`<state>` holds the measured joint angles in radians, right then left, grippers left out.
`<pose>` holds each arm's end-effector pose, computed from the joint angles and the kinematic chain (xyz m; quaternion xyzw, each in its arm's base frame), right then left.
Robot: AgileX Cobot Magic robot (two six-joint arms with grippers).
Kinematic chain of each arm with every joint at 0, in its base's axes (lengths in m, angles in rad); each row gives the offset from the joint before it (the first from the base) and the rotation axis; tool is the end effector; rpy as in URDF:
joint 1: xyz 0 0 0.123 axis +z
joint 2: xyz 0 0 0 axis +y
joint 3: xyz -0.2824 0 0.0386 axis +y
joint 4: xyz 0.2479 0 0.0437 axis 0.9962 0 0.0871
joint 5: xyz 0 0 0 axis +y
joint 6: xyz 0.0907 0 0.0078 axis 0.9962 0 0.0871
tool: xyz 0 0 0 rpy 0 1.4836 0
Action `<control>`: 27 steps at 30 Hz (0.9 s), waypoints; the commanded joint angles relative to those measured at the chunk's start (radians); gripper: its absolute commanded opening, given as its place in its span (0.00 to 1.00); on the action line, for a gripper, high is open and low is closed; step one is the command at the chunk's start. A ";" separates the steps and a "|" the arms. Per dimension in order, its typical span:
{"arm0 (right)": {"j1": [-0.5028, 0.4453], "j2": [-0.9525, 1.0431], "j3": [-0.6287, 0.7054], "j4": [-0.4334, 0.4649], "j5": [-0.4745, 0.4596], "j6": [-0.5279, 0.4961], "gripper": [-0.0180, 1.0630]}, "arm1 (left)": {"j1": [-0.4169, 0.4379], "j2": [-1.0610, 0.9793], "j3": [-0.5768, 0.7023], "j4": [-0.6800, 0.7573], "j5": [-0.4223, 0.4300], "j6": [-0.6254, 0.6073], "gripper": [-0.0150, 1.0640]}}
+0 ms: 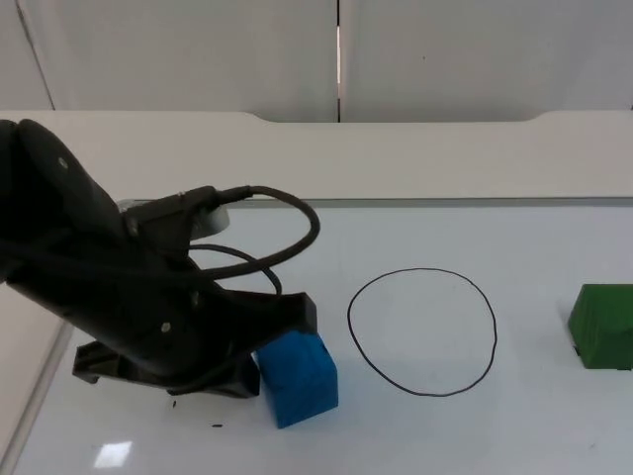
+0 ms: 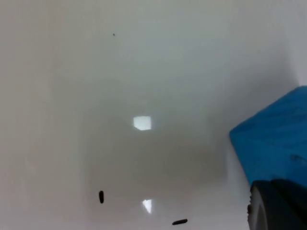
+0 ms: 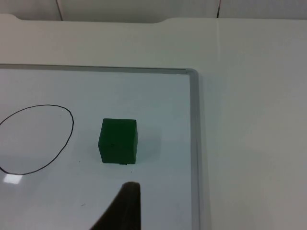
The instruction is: Push the two cubes into the marked area.
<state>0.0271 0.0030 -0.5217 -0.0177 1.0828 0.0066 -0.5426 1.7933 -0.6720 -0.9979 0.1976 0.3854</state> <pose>-0.0078 -0.0016 0.2814 -0.0082 0.8540 -0.0001 0.5201 0.2356 -0.1597 0.1040 -0.0121 0.9739 -0.1829 0.1342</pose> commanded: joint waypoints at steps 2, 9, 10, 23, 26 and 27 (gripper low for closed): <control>-0.004 -0.003 0.006 -0.005 -0.005 0.004 0.99 | -0.005 0.003 -0.001 -0.033 -0.013 0.003 0.01; -0.004 -0.003 0.006 -0.005 -0.005 0.004 0.99 | -0.005 0.003 -0.001 -0.041 -0.009 0.003 0.01; -0.004 -0.003 0.006 -0.005 -0.005 0.004 0.99 | -0.005 0.003 -0.001 -0.044 -0.008 0.003 0.01; -0.004 -0.003 0.006 -0.005 -0.005 0.004 0.99 | -0.005 0.070 -0.003 -0.083 -0.006 0.003 0.01; -0.004 -0.003 0.006 -0.005 -0.005 0.004 0.99 | -0.005 0.070 -0.003 -0.083 0.001 0.003 0.01; -0.004 -0.003 0.006 -0.005 -0.005 0.004 0.99 | -0.005 0.070 -0.003 -0.083 0.001 0.003 0.01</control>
<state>0.0271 0.0030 -0.5217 -0.0177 1.0828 0.0066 -0.5426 1.8632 -0.6720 -1.0531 0.1912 0.3875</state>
